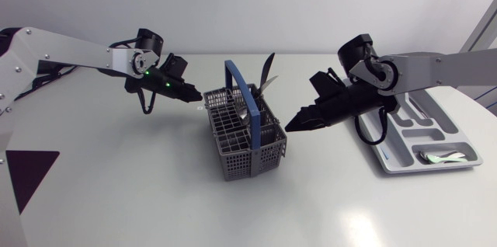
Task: Sort the cutlery from the basket into the organizer compartments.
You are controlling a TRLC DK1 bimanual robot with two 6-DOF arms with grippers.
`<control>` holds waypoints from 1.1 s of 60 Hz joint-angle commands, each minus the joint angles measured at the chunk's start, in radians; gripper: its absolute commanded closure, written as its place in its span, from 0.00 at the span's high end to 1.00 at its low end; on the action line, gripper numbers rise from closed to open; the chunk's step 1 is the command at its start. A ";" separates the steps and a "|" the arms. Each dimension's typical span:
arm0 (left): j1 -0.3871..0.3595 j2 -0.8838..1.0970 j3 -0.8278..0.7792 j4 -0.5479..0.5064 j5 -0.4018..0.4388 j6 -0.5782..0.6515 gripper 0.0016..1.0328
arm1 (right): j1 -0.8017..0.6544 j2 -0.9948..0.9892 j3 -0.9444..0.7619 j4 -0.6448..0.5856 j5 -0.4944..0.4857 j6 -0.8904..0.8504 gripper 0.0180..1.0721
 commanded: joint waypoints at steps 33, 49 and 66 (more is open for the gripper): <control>-0.086 -0.021 -0.013 -0.088 0.128 -0.017 0.07 | 0.073 -0.086 -0.123 -0.085 -0.007 -0.050 0.05; -0.127 0.001 0.045 -0.105 0.128 -0.027 0.07 | 0.185 -0.142 -0.139 -0.113 -0.007 -0.055 0.05; -0.135 0.008 0.094 -0.139 0.127 -0.031 0.08 | 0.158 -0.164 -0.149 -0.112 -0.001 -0.067 0.05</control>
